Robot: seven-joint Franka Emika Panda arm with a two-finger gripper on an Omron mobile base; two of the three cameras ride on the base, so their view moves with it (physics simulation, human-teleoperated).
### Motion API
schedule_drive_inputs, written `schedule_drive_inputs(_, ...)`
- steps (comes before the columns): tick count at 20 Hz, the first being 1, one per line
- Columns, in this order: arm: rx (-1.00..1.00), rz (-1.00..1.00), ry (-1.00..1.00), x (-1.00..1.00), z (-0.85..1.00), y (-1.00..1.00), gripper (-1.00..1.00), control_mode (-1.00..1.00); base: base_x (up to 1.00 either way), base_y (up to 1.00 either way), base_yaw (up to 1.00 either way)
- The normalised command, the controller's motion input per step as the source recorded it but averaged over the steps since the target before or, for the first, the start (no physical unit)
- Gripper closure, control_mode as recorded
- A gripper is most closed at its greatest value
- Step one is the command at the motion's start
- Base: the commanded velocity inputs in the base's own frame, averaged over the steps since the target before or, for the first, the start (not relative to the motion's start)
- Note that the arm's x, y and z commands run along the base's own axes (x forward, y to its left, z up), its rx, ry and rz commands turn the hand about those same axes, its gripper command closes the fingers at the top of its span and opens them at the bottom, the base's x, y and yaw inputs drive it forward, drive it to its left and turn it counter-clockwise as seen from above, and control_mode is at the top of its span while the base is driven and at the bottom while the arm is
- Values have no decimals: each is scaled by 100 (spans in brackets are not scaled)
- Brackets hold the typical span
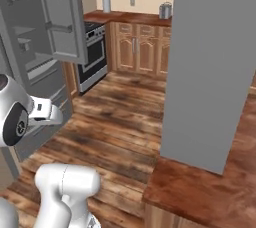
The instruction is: Open the fridge, grab two sodas, and place both sodas inside the bowl with ice on the dining counter.
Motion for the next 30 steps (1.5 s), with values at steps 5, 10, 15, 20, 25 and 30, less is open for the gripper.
schedule_drive_inputs(5, 0, 0, 0, 0, 0, 0, -100, 100, 67, 0, 8)
schedule_drive_inputs(10, 0, 0, 0, 0, 0, 0, -100, 100, 96, 0, 13)
schedule_drive_inputs(15, 0, 0, 0, 0, 0, 0, -100, 100, 97, 0, 10)
schedule_drive_inputs(20, 0, 0, 0, 0, 0, 0, -100, 100, 79, 8, 21)
schedule_drive_inputs(25, 0, 0, 0, 0, 0, 0, -100, 100, 79, 14, 44)
schedule_drive_inputs(30, 0, 0, 0, 0, 0, 0, -100, 100, 74, 1, 51)
